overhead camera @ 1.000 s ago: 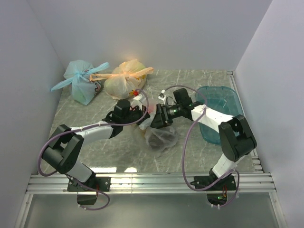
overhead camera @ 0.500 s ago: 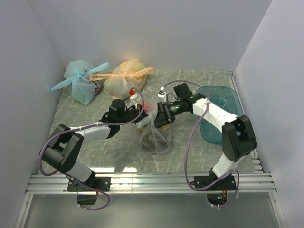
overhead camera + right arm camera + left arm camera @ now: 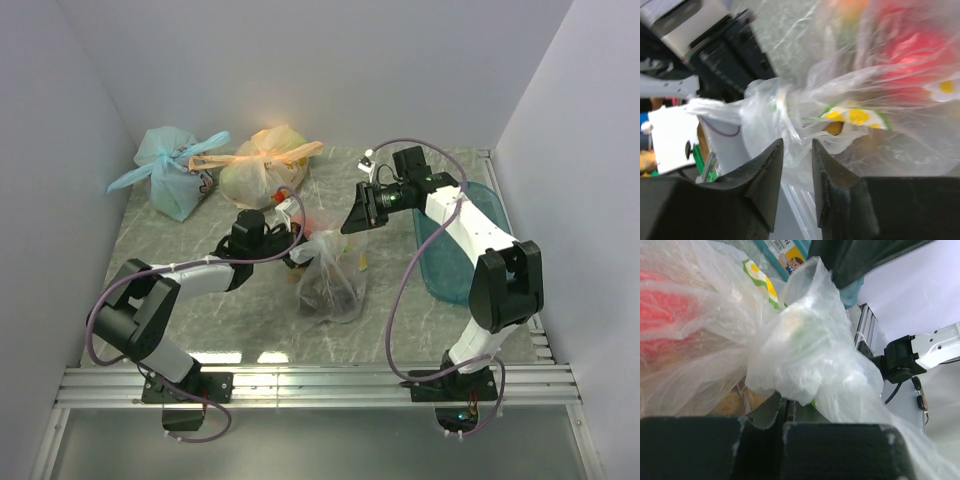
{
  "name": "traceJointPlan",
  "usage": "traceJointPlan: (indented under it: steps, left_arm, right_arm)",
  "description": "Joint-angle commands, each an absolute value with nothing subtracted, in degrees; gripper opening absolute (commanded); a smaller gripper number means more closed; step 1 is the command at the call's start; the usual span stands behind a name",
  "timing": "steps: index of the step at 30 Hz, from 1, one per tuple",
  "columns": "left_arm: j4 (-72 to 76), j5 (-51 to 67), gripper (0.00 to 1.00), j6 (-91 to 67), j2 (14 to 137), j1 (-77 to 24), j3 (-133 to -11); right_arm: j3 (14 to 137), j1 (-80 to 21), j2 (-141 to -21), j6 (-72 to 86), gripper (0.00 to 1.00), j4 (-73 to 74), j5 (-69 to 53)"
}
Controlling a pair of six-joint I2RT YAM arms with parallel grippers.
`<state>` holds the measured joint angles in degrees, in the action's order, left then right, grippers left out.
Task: Place the fake fruits into the plastic bag and tie a complex knot
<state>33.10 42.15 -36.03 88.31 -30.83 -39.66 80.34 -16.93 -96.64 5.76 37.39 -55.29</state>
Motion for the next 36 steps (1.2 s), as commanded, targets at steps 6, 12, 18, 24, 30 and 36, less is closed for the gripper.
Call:
traceJointPlan:
  steps: [6,12,18,24,30,36]
  left_arm:
    - [34.1,44.4,0.00,-35.0,89.7,-30.7,-42.2]
    - [36.2,45.2,0.00,-36.3,91.6,-30.8,-43.2]
    - [41.9,46.2,0.00,-40.5,94.2,-30.8,-43.9]
    - [52.7,47.4,0.00,-48.7,96.4,-30.7,-43.2]
    - [60.5,50.0,0.01,-54.7,96.6,-30.9,-43.2]
    - [65.7,55.4,0.01,-56.4,98.3,-31.6,-41.8]
  right_arm:
    - [78.6,-14.9,-93.4,9.1,0.32,27.6,-49.6]
    - [79.9,-19.1,-98.5,2.5,0.24,39.0,-53.2]
    - [75.0,-24.1,-98.4,-1.4,0.52,40.9,-54.7]
    - [73.1,-25.7,-100.4,10.6,0.75,27.1,-61.9]
    - [77.4,-27.4,-106.6,20.6,0.75,17.4,-64.9]
    - [78.1,-27.6,-105.4,27.1,0.75,7.9,-68.6]
